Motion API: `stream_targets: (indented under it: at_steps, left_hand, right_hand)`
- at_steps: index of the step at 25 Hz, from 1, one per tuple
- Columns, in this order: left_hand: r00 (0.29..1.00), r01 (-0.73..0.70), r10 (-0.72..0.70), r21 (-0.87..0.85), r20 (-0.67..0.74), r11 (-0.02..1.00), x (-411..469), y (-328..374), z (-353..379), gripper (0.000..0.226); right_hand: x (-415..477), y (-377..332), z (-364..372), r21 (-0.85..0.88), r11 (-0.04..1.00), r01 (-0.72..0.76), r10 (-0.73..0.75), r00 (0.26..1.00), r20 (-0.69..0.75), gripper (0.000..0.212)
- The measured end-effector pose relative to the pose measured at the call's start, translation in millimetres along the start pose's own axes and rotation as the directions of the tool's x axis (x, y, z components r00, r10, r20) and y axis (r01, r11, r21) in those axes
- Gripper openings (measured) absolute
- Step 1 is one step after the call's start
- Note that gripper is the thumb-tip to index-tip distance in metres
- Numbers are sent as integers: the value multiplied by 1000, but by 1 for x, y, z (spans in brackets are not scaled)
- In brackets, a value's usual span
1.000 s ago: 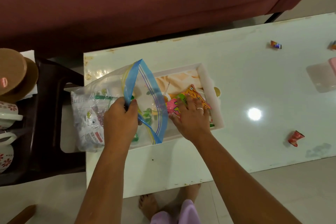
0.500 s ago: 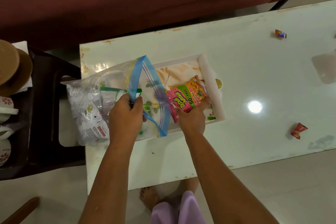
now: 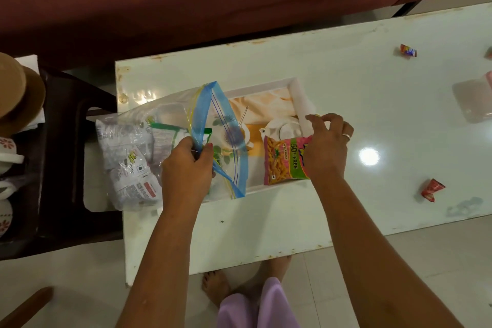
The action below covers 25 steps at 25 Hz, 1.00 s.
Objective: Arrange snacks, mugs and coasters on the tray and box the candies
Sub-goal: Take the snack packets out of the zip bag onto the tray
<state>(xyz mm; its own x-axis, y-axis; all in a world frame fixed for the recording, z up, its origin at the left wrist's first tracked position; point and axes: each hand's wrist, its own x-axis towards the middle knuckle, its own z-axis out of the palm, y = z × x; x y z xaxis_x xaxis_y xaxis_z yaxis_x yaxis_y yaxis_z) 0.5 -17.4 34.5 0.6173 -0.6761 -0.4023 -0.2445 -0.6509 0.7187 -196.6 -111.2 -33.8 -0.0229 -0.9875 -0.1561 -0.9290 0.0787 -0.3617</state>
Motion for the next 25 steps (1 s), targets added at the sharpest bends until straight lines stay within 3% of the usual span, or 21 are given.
stream_targets:
  at_steps: [3, 5, 7, 12, 19, 21, 23, 25]
  left_hand:
    - [1000, 7, -7, 5, 16, 1000, 0, -2, 4, 18]
    - [1000, 10, -10, 10, 23, 1000, 0, -2, 5, 17]
    - [1000, 6, -7, 19, 30, 1000, 0, -1, 6, 16]
    - [999, -7, 7, 26, 33, 1000, -1, -3, 4, 20]
    - [1000, -4, 4, 12, 26, 1000, -5, -3, 0, 19]
    - [1000, -9, 9, 8, 24, 1000, -7, -6, -4, 19]
    - [999, -13, 14, -8, 40, 1000, -8, -9, -8, 20]
    - [997, -9, 13, -49, 71, 999, -9, -11, -12, 22]
  right_hand:
    - [-26, -16, 15, -94, 988, 123, -130, 989, -67, 47]
    - [-51, -24, 35, -157, 954, 256, -250, 967, 57, 50]
    - [-66, -17, 52, -242, 919, 313, -265, 941, 209, 61]
    - [-57, 7, 55, -323, 836, 444, -398, 895, 201, 55]
    - [-52, 7, 46, -324, 817, 478, -391, 871, 299, 52]
    - [-53, -7, 38, -246, 878, 411, -362, 905, 221, 48]
    - [-52, -31, 22, 20, 938, 347, -348, 938, 16, 37]
    - [-51, -60, 7, 336, 853, 399, -359, 916, -178, 28]
